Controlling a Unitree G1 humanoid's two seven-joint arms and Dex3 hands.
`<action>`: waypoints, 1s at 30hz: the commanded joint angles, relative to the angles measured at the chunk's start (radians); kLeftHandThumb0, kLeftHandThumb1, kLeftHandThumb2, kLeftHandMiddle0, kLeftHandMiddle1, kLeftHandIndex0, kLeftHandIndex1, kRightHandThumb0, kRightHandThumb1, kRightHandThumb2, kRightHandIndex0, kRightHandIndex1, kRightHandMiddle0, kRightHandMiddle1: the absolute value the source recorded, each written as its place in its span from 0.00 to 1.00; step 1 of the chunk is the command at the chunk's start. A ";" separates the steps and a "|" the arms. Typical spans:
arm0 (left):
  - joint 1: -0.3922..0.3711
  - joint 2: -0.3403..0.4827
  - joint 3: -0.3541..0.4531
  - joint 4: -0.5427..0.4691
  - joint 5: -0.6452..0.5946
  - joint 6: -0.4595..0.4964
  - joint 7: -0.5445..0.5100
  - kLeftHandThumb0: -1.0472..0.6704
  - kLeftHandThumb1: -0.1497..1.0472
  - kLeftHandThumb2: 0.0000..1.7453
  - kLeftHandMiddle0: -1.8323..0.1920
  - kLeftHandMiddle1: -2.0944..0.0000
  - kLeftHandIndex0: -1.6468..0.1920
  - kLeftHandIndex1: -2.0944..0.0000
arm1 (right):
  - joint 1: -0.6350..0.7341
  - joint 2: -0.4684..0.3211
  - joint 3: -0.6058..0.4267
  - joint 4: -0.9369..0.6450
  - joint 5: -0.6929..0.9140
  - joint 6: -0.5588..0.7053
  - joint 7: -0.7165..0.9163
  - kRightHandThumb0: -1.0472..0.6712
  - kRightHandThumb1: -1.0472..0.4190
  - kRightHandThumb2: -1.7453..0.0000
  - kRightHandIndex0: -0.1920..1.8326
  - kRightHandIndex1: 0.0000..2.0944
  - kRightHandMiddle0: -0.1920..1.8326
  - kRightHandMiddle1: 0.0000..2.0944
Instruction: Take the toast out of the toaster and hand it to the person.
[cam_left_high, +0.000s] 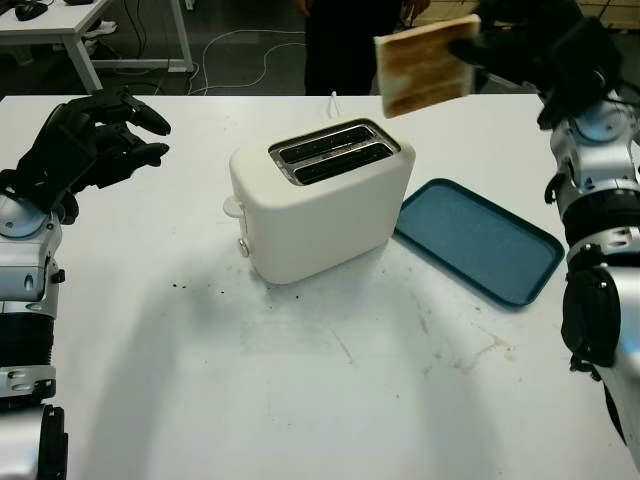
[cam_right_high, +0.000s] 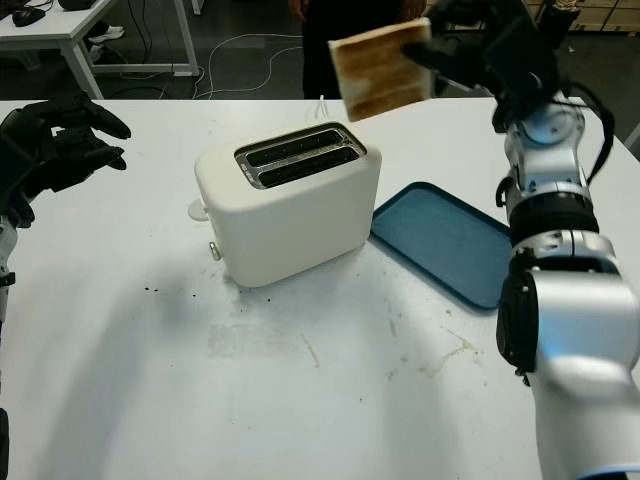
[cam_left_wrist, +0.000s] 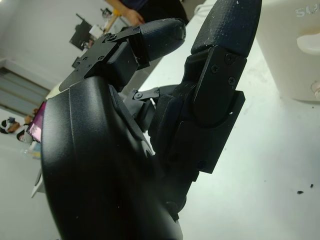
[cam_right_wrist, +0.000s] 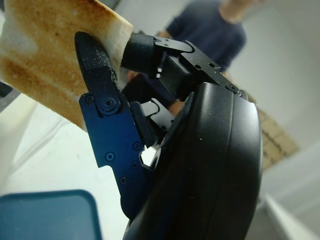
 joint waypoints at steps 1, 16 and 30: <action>0.003 -0.006 0.001 0.008 0.002 -0.021 -0.001 0.00 0.85 0.00 0.58 0.38 0.57 0.44 | 0.055 0.021 -0.034 -0.045 0.041 0.031 -0.032 0.34 0.09 1.00 0.62 0.76 0.56 0.64; -0.003 -0.008 -0.005 0.024 0.008 -0.038 0.001 0.00 0.85 0.00 0.57 0.38 0.56 0.44 | 0.203 0.055 -0.133 -0.080 0.103 0.027 -0.150 0.35 0.12 1.00 0.59 0.75 0.61 0.43; -0.002 -0.011 -0.001 0.023 0.003 -0.032 -0.002 0.00 0.84 0.00 0.56 0.39 0.55 0.45 | 0.179 0.087 -0.011 0.099 -0.088 -0.006 -0.448 0.33 0.11 1.00 0.60 0.77 0.62 0.56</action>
